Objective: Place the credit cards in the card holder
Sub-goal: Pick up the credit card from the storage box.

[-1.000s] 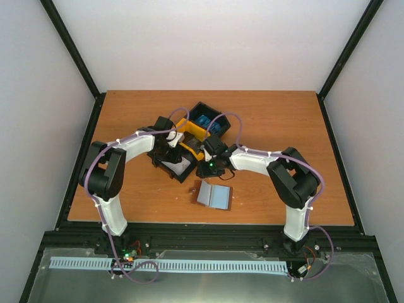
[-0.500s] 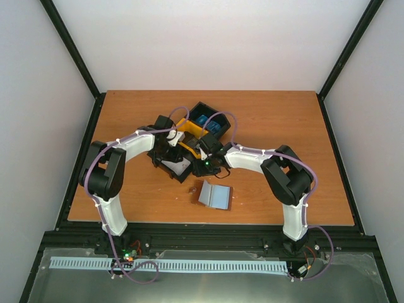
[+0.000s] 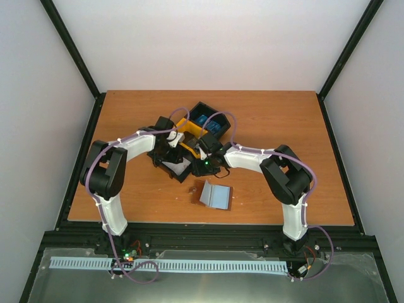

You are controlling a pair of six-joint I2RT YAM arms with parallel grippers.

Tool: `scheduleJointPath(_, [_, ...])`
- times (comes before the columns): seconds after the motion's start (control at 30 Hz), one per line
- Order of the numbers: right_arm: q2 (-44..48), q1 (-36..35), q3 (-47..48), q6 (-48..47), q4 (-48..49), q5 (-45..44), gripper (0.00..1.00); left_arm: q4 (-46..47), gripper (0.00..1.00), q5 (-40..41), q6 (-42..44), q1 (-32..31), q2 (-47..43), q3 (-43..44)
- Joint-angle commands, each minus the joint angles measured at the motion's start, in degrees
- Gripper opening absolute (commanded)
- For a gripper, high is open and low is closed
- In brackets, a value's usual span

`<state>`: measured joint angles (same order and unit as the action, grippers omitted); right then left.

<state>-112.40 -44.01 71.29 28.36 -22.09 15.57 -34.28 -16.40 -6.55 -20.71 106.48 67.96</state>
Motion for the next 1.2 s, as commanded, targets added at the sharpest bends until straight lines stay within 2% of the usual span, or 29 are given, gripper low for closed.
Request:
scheduleJointPath(0.0, [-2.2, -0.5, 1.5, 0.5, 0.6, 0.7, 0.44, 0.2, 0.29, -1.1, 0.2, -0.3, 1.4, -1.2])
scheduleJointPath(0.2, [-3.0, -0.5, 2.6, 0.5, 0.5, 1.0, 0.44, -0.3, 0.25, -3.0, 0.2, -0.4, 1.3, -0.8])
scheduleJointPath(0.4, [-3.3, -0.5, 3.1, 0.7, 0.4, 1.1, 0.44, -2.2, 0.25, -7.3, -0.8, -0.4, 0.7, 0.7])
scheduleJointPath(0.6, [-3.5, -0.5, 3.2, 0.9, 0.5, 1.2, 0.44, -3.2, 0.24, -7.6, -1.9, -0.4, -1.0, -0.1])
scheduleJointPath(0.8, [-3.8, -0.5, 3.3, 1.1, 0.5, 1.5, 0.44, -4.7, 0.14, -7.9, -2.0, -0.4, -2.9, 0.2])
scheduleJointPath(1.17, [-3.9, -0.5, 2.9, 1.4, 0.7, 1.8, 0.44, -5.4, 0.13, -11.0, -2.6, -0.4, -5.7, -1.3])
